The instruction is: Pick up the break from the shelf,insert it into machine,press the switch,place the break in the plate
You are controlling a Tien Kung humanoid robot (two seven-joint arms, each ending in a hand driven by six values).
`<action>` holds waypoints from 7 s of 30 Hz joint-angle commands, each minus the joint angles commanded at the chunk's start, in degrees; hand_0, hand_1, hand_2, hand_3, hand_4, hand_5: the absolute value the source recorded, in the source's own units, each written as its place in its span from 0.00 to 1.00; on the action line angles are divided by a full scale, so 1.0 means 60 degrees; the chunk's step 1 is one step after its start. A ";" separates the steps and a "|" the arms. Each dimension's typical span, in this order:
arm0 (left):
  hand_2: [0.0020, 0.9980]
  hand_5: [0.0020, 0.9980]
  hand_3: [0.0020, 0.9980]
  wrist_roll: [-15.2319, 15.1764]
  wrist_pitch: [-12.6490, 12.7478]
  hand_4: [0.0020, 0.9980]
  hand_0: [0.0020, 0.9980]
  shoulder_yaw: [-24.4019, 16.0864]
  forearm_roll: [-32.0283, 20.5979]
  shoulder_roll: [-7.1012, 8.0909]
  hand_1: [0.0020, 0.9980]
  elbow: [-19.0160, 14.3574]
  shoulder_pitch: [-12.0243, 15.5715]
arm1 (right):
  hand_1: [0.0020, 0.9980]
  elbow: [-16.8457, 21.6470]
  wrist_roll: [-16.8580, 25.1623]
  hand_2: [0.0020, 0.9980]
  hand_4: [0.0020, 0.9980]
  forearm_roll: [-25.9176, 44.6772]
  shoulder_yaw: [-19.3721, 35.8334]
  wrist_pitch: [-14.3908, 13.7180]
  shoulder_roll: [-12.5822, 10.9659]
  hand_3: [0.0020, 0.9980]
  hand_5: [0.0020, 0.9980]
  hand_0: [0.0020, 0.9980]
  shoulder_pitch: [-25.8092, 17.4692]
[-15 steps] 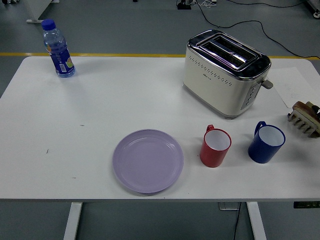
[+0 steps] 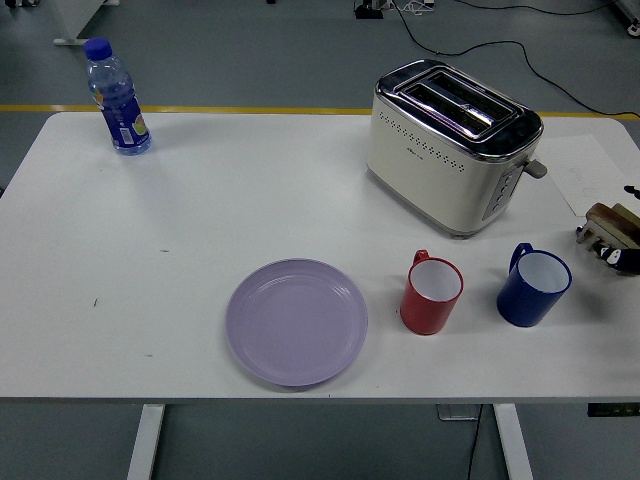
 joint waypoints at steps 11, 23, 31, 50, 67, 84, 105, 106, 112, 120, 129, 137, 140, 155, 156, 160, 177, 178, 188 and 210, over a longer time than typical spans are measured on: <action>0.68 0.84 0.56 -0.0020 0.0030 0.28 0.69 0.0074 -0.0185 0.0018 0.69 0.0000 -0.0016 | 0.74 -0.0790 -0.0796 0.75 0.79 -0.0460 -0.0796 -0.0393 -0.0121 0.78 0.16 0.76 0.0903; 0.68 0.84 0.56 -0.0002 0.0030 0.28 0.69 0.0078 -0.0219 0.0024 0.69 0.0000 -0.0037 | 0.60 -0.1375 -0.1075 0.61 0.63 -0.0744 -0.1165 -0.0222 -0.0096 0.67 0.02 0.57 0.1387; 0.68 0.84 0.56 -0.0007 0.0040 0.28 0.69 0.0089 -0.0266 0.0029 0.69 0.0000 -0.0052 | 0.47 -0.1551 -0.1161 0.51 0.54 -0.1020 -0.1350 -0.0241 -0.0092 0.57 0.00 0.42 0.1555; 0.68 0.85 0.56 -0.0014 0.0052 0.29 0.69 0.0106 -0.0319 0.0033 0.69 0.0000 -0.0062 | 0.39 -0.1542 -0.0787 0.45 0.43 -0.0920 -0.1422 -0.0813 -0.0269 0.53 0.00 0.40 0.1657; 0.68 0.84 0.56 -0.0021 0.0061 0.28 0.69 0.0049 -0.0278 0.0071 0.69 0.0000 -0.0075 | 0.35 -0.0041 -0.0864 0.42 0.41 -0.0620 -0.1267 -0.0934 -0.1450 0.52 0.00 0.35 0.2215; 0.68 0.84 0.56 -0.0005 0.0071 0.28 0.69 0.0003 -0.0282 0.0136 0.69 0.0000 -0.0143 | 0.30 0.1018 -0.1585 0.39 0.40 0.0662 -0.1376 -0.0855 -0.2018 0.51 0.00 0.29 0.3985; 0.68 0.83 0.56 0.0031 0.0069 0.28 0.69 0.0007 -0.0213 0.0181 0.69 0.0000 -0.0249 | 0.26 0.0621 -0.2120 0.37 0.41 0.1808 -0.2710 -0.0995 -0.0613 0.49 0.00 0.25 0.6479; 0.68 0.83 0.56 0.0034 0.0066 0.28 0.69 0.0012 -0.0200 0.0184 0.69 0.0000 -0.0259 | 0.26 0.0492 -0.2193 0.37 0.41 0.1778 -0.2814 -0.1090 -0.0445 0.49 0.00 0.25 0.6605; 0.68 0.83 0.56 0.0033 0.0071 0.28 0.69 -0.0012 -0.0169 0.0188 0.69 0.0000 -0.0283 | 0.25 0.0065 -0.2367 0.37 0.42 0.1730 -0.3086 -0.1287 0.0036 0.49 0.00 0.23 0.6944; 0.68 0.83 0.56 0.0037 0.0073 0.28 0.69 -0.0001 -0.0170 0.0191 0.69 0.0000 -0.0325 | 0.24 -0.0828 -0.2402 0.36 0.42 0.1681 -0.3806 -0.1442 0.0600 0.49 0.00 0.22 0.7357; 0.68 0.83 0.56 0.0065 0.0061 0.28 0.69 -0.0019 -0.0127 0.0187 0.69 0.0000 -0.0348 | 0.24 -0.1723 -0.2285 0.36 0.42 0.1650 -0.4960 -0.1709 0.1036 0.49 0.00 0.22 0.7743; 0.68 0.83 0.56 0.0071 0.0066 0.29 0.69 -0.0031 -0.0120 0.0195 0.69 0.0000 -0.0388 | 0.24 -0.2571 -0.2276 0.36 0.41 0.1542 -0.5417 -0.1801 0.1502 0.49 0.00 0.22 0.8115; 0.68 0.83 0.56 0.0068 0.0071 0.29 0.69 -0.0033 -0.0128 0.0193 0.69 0.0000 -0.0391 | 0.23 -0.2784 -0.2300 0.36 0.40 0.1533 -0.5448 -0.1793 0.1641 0.49 0.00 0.21 0.8177; 0.68 0.83 0.56 0.0079 0.0070 0.29 0.69 -0.0020 -0.0135 0.0198 0.69 0.0000 -0.0441 | 0.23 -0.4180 -0.2769 0.35 0.40 0.1429 -0.5415 -0.1774 0.2287 0.49 0.00 0.21 0.8249; 0.68 0.83 0.56 0.0084 0.0068 0.29 0.69 -0.0027 -0.0122 0.0198 0.69 0.0000 -0.0444 | 0.23 -0.4263 -0.2783 0.35 0.40 0.1405 -0.5416 -0.1766 0.2308 0.49 0.00 0.21 0.8259; 0.68 0.82 0.56 0.0094 0.0064 0.29 0.69 -0.0042 -0.0095 0.0196 0.69 0.0000 -0.0444 | 0.23 -0.4418 -0.2768 0.35 0.41 0.1367 -0.5436 -0.1757 0.2343 0.48 0.00 0.21 0.8282; 0.68 0.82 0.56 0.0101 0.0061 0.29 0.69 -0.0048 -0.0068 0.0190 0.69 0.0000 -0.0458 | 0.32 -0.4764 -0.2200 0.47 0.57 0.1440 -0.5584 -0.0899 0.2462 0.54 0.02 0.25 0.8368; 0.68 0.82 0.56 0.0102 0.0061 0.29 0.69 -0.0054 -0.0061 0.0190 0.69 0.0000 -0.0463 | 0.32 -0.4786 -0.2143 0.47 0.57 0.1385 -0.5588 -0.0841 0.2477 0.54 0.02 0.25 0.8374; 0.68 0.83 0.56 0.0110 0.0067 0.29 0.69 -0.0051 -0.0047 0.0193 0.69 0.0000 -0.0471 | 0.75 -0.4845 -0.1816 0.84 0.76 0.1369 -0.5536 -0.0775 0.2495 0.86 0.21 0.75 0.8426; 0.68 0.83 0.56 0.0087 0.0072 0.28 0.69 -0.0042 -0.0075 0.0194 0.69 0.0000 -0.0411 | 0.80 -0.3049 -0.1870 0.87 0.77 0.2000 -0.4789 -0.1880 0.1071 0.89 0.27 0.81 0.7384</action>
